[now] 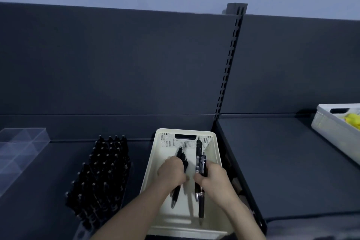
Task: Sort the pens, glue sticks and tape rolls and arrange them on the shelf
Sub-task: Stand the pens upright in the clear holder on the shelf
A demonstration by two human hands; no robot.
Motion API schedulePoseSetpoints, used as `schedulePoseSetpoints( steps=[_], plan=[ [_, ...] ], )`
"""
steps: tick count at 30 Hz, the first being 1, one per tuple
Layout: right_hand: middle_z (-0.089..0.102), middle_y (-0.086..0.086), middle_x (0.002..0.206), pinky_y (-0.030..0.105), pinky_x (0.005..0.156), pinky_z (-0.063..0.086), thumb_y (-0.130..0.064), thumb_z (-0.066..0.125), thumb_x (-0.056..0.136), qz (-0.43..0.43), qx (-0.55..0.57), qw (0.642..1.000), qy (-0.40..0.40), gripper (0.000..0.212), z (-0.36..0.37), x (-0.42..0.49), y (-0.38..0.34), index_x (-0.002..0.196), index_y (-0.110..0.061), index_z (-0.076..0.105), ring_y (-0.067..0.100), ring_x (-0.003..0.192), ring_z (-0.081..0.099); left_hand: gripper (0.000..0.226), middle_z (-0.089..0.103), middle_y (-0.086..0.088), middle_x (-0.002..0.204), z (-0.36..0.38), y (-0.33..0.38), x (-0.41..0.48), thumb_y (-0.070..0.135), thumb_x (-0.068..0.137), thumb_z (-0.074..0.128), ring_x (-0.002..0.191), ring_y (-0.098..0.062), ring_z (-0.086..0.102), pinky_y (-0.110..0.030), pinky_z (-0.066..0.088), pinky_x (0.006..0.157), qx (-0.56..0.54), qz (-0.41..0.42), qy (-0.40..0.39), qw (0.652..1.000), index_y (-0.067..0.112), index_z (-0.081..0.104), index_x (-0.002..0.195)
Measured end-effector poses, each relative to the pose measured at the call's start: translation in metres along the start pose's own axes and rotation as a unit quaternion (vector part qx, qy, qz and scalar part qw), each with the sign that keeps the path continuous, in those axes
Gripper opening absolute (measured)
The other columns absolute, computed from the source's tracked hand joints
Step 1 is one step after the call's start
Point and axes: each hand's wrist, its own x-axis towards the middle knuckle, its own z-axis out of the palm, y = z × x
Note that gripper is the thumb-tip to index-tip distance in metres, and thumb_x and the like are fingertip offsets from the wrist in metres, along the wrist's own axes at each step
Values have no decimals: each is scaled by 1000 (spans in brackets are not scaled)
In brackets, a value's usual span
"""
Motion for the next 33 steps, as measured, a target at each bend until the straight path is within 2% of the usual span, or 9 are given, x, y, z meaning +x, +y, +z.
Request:
schedulePoseSetpoints(
  steps=[3,5,7,9,13,16,24,27,33],
  plan=[
    [61,-2,61,24,48,43,-7,62,82,3,127,992,6,9,-15,-14,0,74,-9,60,5,49,50,20,62,-9,104,-3,-2,-4,13,80,57,98,-28,61,-31,48,73,-16,14,-4,1000,4,57,98],
    [48,-2,50,18,37,29,-5,62,84,23,235,972,-9,17,-22,-24,1,69,-8,56,4,37,36,9,61,-7,90,-9,-4,-3,12,77,59,93,-27,62,-27,46,66,-49,10,-40,998,7,56,83],
    [41,3,53,17,37,21,-6,62,85,37,310,950,-13,20,-30,-34,1,67,-9,55,7,37,28,14,52,-4,68,-18,-4,-4,10,76,58,71,-23,59,-21,41,53,-170,-14,-79,982,10,49,65],
    [42,6,56,17,37,22,-7,62,85,38,353,935,-13,18,-37,-42,2,68,-8,57,7,37,29,20,46,-4,60,-31,1,-11,10,80,56,53,-17,47,-17,35,44,-316,-18,-91,944,11,47,61],
    [45,12,63,17,35,23,-10,63,81,0,428,903,-39,9,-44,-60,-7,76,-3,64,7,37,33,14,54,-9,62,-63,19,-59,9,93,48,50,-17,51,-19,44,44,-561,39,-100,821,8,46,79],
    [52,14,62,17,35,23,-15,65,75,-30,440,894,-74,9,-39,-74,-18,71,-7,68,8,38,33,6,57,-9,62,-74,22,-111,9,93,50,48,-18,55,-26,49,47,-628,86,-125,764,4,50,88],
    [44,17,57,21,38,20,-4,61,83,-51,363,923,-118,12,-3,-101,-34,74,-8,67,13,38,30,14,53,-5,54,-62,-23,-180,-4,80,63,45,-15,48,-23,41,42,-695,20,-19,719,6,52,82],
    [48,20,62,21,39,26,-8,62,84,-74,305,942,-122,9,15,-112,-43,77,-11,67,13,39,36,13,53,-2,53,-65,-47,-195,-2,78,66,47,-15,48,-24,41,45,-689,27,-8,724,6,56,79],
    [56,1,59,18,52,36,-7,62,85,-146,199,960,-130,16,63,-137,-77,73,-17,68,7,52,45,13,69,-7,71,-75,-99,-220,-3,76,68,66,-17,67,-25,51,59,-665,35,18,746,2,62,87]
  ],
)
